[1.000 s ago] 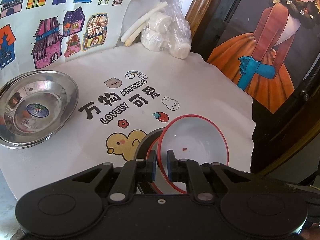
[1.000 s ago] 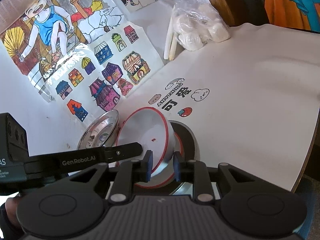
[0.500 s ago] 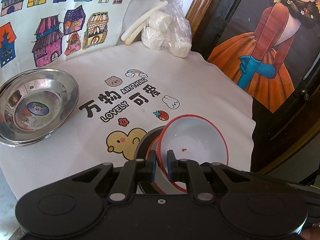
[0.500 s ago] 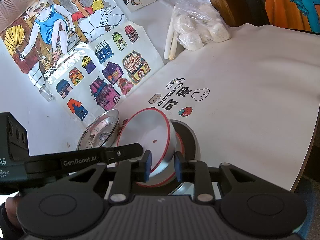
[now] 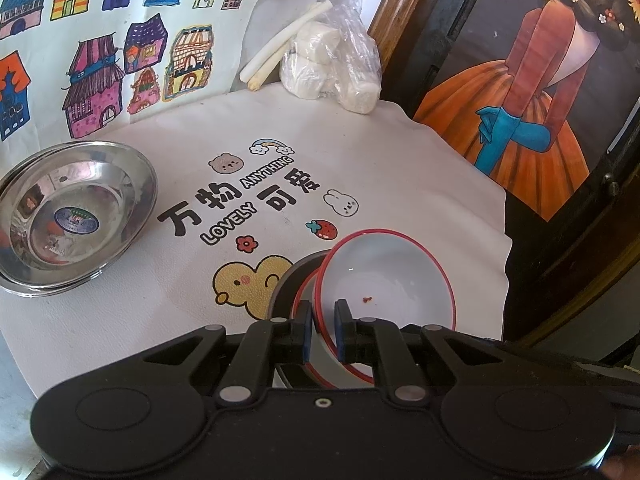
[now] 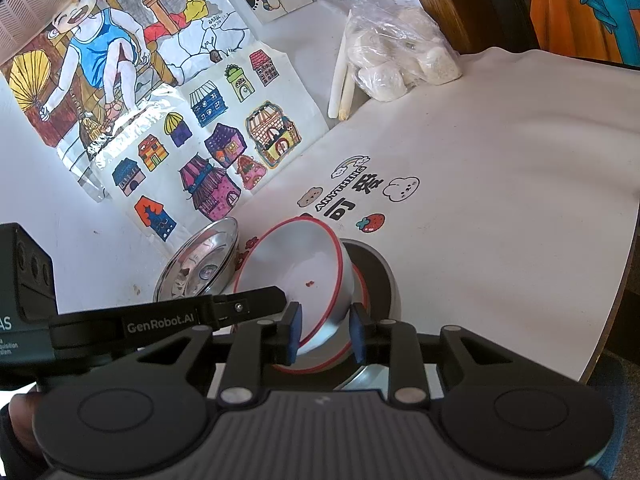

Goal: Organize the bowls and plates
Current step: 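Lower the small white bowl into the nested bowls with both grippers, then open both grippers to release the small white bowl rim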

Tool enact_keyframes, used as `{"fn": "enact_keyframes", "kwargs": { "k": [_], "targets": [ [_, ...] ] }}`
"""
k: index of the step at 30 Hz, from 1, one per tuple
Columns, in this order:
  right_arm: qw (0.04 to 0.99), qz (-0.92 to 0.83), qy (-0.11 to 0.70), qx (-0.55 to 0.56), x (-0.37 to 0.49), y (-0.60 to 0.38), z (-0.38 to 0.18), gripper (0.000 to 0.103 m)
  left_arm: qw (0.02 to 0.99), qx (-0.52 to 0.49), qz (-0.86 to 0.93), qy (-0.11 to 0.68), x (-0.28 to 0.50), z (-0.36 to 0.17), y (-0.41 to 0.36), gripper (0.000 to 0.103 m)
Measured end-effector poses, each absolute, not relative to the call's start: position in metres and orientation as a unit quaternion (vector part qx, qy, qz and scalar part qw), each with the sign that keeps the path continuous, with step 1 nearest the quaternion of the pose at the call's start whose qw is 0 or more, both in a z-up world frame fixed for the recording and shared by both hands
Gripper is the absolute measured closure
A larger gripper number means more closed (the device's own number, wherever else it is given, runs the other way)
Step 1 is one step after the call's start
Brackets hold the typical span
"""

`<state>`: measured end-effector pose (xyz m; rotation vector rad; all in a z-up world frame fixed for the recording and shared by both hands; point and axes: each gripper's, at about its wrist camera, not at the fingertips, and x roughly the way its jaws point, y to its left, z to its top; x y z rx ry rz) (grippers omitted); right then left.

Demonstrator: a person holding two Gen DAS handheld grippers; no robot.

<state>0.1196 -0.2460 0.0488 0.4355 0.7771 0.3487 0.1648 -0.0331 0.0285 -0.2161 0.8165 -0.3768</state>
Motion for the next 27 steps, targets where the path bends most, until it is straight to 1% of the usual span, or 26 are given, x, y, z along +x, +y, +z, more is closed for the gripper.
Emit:
{"fn": "enact_keyframes", "kwargs": {
  "k": [6,11,19,27],
  "targets": [
    [0.888,0.167,0.375,0.208,0.1193,-0.2471,0.049,0.072,0.894,-0.094,-0.184,0.397,0.1643,0.031,-0.0368,0.09],
    [0.888,0.164,0.378,0.207,0.1183,-0.2488,0.0489,0.069,0.893,-0.094,-0.186,0.399,0.1646,0.0307,-0.0379,0.088],
    [0.887,0.164,0.379,0.207,0.1187,-0.2485,0.0488,0.069,0.893,-0.092,-0.185,0.399,0.1648,0.0307,-0.0382,0.088],
    [0.89,0.161,0.374,0.206,0.1166,-0.2497,0.0497,0.067,0.893,-0.095,-0.186,0.398,0.1641,0.0314,-0.037,0.088]
  ]
}}
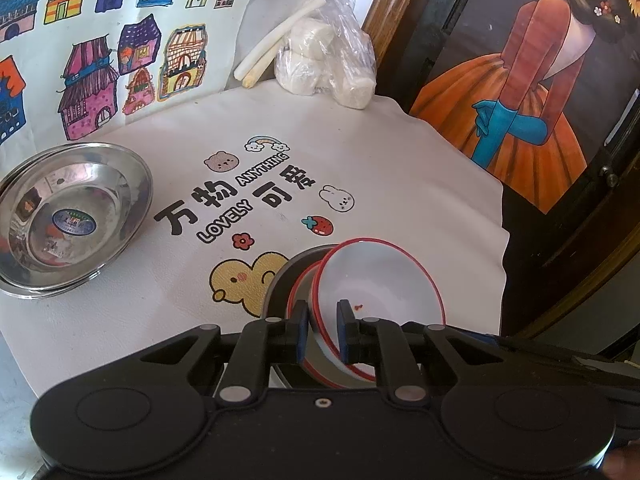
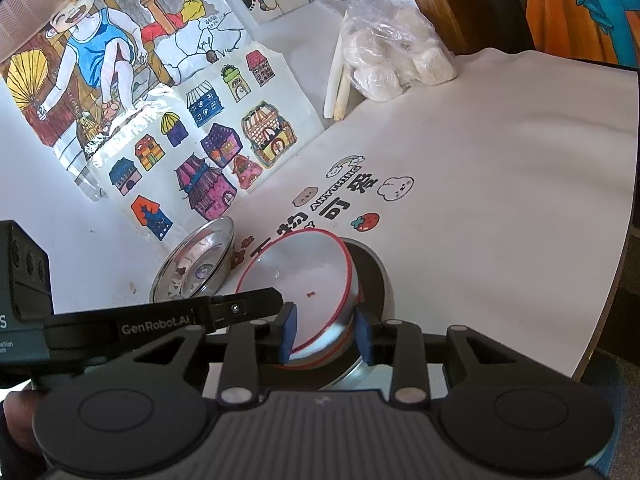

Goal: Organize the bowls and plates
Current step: 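Open both grippers to release the small white bowl rim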

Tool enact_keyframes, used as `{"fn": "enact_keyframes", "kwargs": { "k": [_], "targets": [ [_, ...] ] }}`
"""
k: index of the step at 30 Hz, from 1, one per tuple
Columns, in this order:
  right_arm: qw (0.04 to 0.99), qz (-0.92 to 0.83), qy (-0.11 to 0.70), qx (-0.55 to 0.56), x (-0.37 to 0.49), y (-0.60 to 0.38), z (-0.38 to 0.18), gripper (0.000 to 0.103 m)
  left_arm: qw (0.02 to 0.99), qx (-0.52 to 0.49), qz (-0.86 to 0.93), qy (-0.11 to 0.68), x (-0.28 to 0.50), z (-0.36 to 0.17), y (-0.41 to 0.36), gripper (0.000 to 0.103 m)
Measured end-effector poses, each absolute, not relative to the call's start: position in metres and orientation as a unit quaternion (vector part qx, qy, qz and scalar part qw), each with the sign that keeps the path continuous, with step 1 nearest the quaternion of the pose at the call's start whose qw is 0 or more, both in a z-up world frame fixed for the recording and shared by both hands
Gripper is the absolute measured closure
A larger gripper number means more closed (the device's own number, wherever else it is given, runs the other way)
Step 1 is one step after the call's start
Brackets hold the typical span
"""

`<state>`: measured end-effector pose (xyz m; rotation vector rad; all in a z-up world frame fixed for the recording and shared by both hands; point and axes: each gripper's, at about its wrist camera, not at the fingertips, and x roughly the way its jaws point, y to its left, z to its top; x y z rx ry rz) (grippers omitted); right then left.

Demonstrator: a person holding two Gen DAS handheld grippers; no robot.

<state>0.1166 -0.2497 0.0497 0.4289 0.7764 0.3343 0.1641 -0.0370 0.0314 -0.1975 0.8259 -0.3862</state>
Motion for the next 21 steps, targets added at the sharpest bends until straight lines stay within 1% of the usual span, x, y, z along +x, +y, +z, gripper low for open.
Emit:
{"fn": "enact_keyframes", "kwargs": {
  "k": [5,11,14,17,19,20,21],
  "targets": [
    [0.893,0.161,0.366,0.206,0.114,-0.251,0.052,0.067,0.894,-0.103,-0.187,0.395,0.163,0.033,-0.033,0.088],
    [0.895,0.163,0.361,0.207,0.113,-0.252,0.054,0.065,0.896,-0.116,-0.186,0.387,0.161,0.037,-0.029,0.083],
    [0.896,0.166,0.357,0.206,0.112,-0.252,0.055,0.064,0.901,-0.117,-0.175,0.379,0.16,0.039,-0.026,0.07],
    [0.897,0.168,0.354,0.205,0.111,-0.252,0.056,0.063,0.902,-0.124,-0.171,0.376,0.161,0.04,-0.021,0.07],
    [0.897,0.167,0.353,0.205,0.111,-0.252,0.056,0.063,0.904,-0.125,-0.165,0.373,0.161,0.041,-0.018,0.067],
    [0.898,0.166,0.353,0.204,0.111,-0.253,0.057,0.061,0.905,-0.127,-0.163,0.372,0.162,0.041,-0.016,0.063],
    [0.898,0.166,0.352,0.203,0.111,-0.253,0.057,0.059,0.906,-0.129,-0.16,0.371,0.162,0.042,-0.014,0.055]
  ]
}}
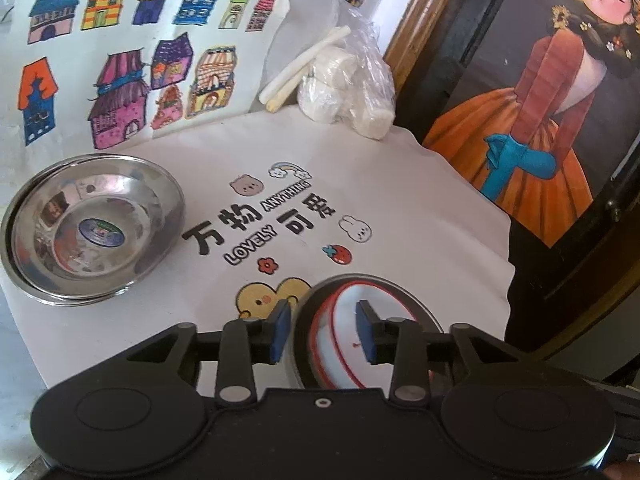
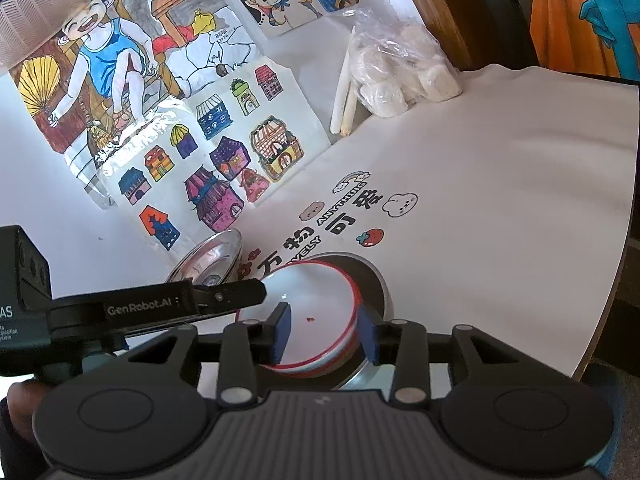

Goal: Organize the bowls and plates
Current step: 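Open both grippers to release the small white bowl rim, then move both grippers to the steel bowl rim and close on it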

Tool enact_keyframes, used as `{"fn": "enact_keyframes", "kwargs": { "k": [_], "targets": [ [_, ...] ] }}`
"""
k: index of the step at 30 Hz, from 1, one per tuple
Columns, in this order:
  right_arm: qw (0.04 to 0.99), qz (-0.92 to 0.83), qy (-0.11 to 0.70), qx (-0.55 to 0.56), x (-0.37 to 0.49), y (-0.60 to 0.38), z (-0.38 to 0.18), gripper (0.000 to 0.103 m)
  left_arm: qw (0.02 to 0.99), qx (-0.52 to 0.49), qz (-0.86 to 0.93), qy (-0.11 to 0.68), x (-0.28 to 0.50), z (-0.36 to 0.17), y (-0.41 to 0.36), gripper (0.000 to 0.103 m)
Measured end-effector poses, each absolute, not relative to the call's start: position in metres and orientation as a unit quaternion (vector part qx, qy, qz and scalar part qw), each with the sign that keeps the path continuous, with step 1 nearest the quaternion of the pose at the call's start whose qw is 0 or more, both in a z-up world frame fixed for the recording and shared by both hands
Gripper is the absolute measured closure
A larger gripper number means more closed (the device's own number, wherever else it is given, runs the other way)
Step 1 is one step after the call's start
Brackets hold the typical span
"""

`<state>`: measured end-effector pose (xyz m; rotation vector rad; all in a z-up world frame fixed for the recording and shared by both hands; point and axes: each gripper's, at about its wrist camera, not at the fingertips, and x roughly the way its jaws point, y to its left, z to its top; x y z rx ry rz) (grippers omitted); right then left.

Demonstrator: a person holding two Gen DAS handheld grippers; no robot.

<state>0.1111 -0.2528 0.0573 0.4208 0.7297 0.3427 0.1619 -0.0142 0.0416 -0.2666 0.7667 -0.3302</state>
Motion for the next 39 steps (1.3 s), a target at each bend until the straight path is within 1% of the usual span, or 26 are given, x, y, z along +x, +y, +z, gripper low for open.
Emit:
{"fn": "enact_keyframes", "kwargs": {
  "k": [1,2,3,4,5,6,7,8,9,10,20,27,31,35,39],
  "targets": [
    [0.9,0.164,0.351,0.201,0.111,-0.253,0.058,0.055,0.907,-0.13,-0.155,0.368,0.161,0.042,-0.011,0.05],
    [0.901,0.163,0.349,0.199,0.111,-0.254,0.06,0.048,0.91,-0.129,-0.149,0.365,0.161,0.043,-0.009,0.04],
    [0.903,0.161,0.348,0.196,0.111,-0.255,0.061,0.044,0.913,-0.127,-0.144,0.361,0.16,0.044,-0.006,0.03],
    [0.904,0.16,0.347,0.191,0.111,-0.256,0.063,0.037,0.915,-0.124,-0.139,0.357,0.158,0.044,-0.003,0.026],
    [0.907,0.157,0.347,0.183,0.112,-0.257,0.065,0.029,0.917,-0.12,-0.136,0.355,0.157,0.045,0.001,0.02],
    [0.909,0.155,0.347,0.174,0.112,-0.258,0.066,0.025,0.918,-0.117,-0.136,0.353,0.155,0.045,0.004,0.013],
    [0.911,0.15,0.348,0.161,0.113,-0.259,0.068,0.017,0.919,-0.114,-0.137,0.353,0.153,0.045,0.007,0.009],
    [0.914,0.146,0.347,0.15,0.114,-0.261,0.069,0.009,0.919,-0.11,-0.137,0.353,0.151,0.045,0.01,0.001],
    [0.917,0.143,0.347,0.139,0.115,-0.262,0.071,0.006,0.92,-0.107,-0.134,0.352,0.15,0.044,0.012,0.001],
    [0.919,0.14,0.347,0.124,0.116,-0.263,0.072,0.0,0.92,-0.103,-0.131,0.354,0.148,0.043,0.014,0.001],
    [0.922,0.115,0.365,-0.052,0.124,-0.257,0.08,0.0,0.907,-0.083,-0.107,0.399,0.139,0.03,0.01,0.001],
    [0.913,0.124,0.37,-0.118,0.134,-0.243,0.08,0.0,0.898,-0.068,-0.102,0.423,0.142,0.02,-0.001,0.001],
    [0.905,0.147,0.376,-0.133,0.138,-0.24,0.077,0.0,0.893,-0.067,-0.098,0.434,0.143,0.017,-0.003,0.001],
    [0.895,0.152,0.383,-0.173,0.145,-0.233,0.077,0.0,0.895,-0.052,-0.095,0.433,0.144,0.019,-0.008,0.001],
    [0.882,0.161,0.387,-0.213,0.15,-0.223,0.073,0.0,0.893,-0.057,-0.096,0.436,0.145,0.018,-0.007,0.001]
  ]
}}
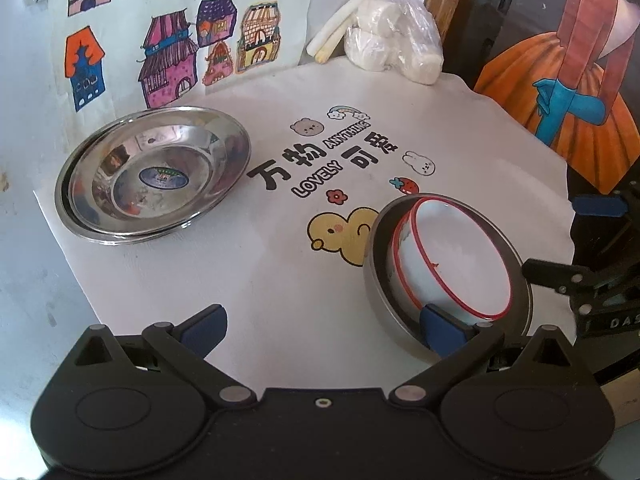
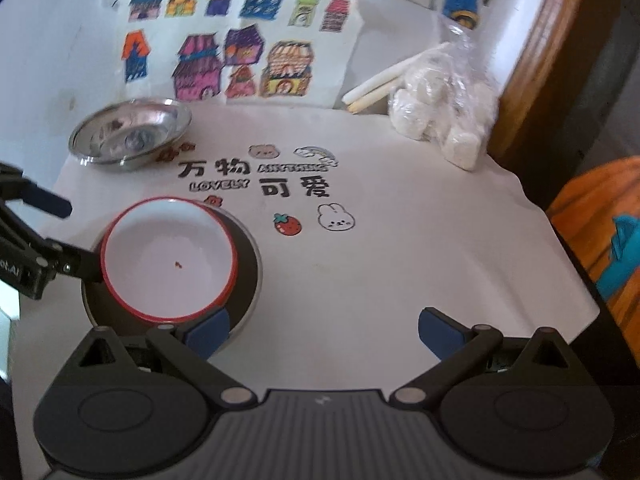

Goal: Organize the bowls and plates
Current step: 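Move both grippers to the steel bowl rim and close on it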

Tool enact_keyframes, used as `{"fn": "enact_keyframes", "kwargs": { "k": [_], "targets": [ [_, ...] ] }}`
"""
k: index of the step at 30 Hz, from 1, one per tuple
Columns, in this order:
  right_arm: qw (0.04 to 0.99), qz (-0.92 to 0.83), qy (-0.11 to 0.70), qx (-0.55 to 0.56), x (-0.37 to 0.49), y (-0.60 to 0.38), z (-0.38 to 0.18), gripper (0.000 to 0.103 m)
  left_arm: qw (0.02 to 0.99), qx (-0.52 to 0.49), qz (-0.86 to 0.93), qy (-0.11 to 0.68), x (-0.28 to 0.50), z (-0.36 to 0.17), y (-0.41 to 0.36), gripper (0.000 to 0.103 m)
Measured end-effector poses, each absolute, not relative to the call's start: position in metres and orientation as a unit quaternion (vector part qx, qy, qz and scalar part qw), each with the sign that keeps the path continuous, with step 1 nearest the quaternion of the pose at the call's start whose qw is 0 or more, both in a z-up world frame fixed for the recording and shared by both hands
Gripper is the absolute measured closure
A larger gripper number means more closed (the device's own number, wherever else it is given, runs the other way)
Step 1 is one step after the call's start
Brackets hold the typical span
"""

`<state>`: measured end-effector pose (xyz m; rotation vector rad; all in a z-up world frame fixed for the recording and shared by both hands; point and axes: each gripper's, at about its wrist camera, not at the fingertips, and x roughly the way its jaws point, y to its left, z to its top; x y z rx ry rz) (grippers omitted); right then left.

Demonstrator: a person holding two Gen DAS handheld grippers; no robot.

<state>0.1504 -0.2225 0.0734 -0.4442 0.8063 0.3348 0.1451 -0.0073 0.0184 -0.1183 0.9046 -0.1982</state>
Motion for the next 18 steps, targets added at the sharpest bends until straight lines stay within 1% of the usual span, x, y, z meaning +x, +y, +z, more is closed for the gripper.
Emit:
{"fn": "enact_keyframes", "kwargs": {
  "k": [6,10,12,14,15,16,18],
  "targets": [
    [0.855,0.171,0.393,-0.292,0.159,-0.2,0.069,0.0,0.891,-0.052,-0.098,0.44,0.147,0.018,-0.007,0.001],
    [0.843,0.171,0.406,-0.309,0.174,-0.196,0.066,0.0,0.889,-0.047,-0.104,0.444,0.15,0.02,-0.007,0.002],
    [0.84,0.173,0.413,-0.305,0.181,-0.196,0.065,0.0,0.886,-0.052,-0.11,0.447,0.152,0.021,-0.006,0.009],
    [0.841,0.174,0.42,-0.294,0.187,-0.197,0.064,0.0,0.884,-0.058,-0.113,0.449,0.154,0.021,-0.006,0.012],
    [0.841,0.173,0.424,-0.287,0.19,-0.2,0.064,0.0,0.884,-0.061,-0.115,0.448,0.154,0.021,-0.005,0.017],
    [0.842,0.173,0.429,-0.279,0.192,-0.201,0.064,0.0,0.884,-0.067,-0.118,0.447,0.154,0.022,-0.005,0.02],
    [0.842,0.177,0.432,-0.271,0.195,-0.204,0.064,0.001,0.883,-0.078,-0.122,0.447,0.156,0.023,-0.004,0.029]
  ]
}}
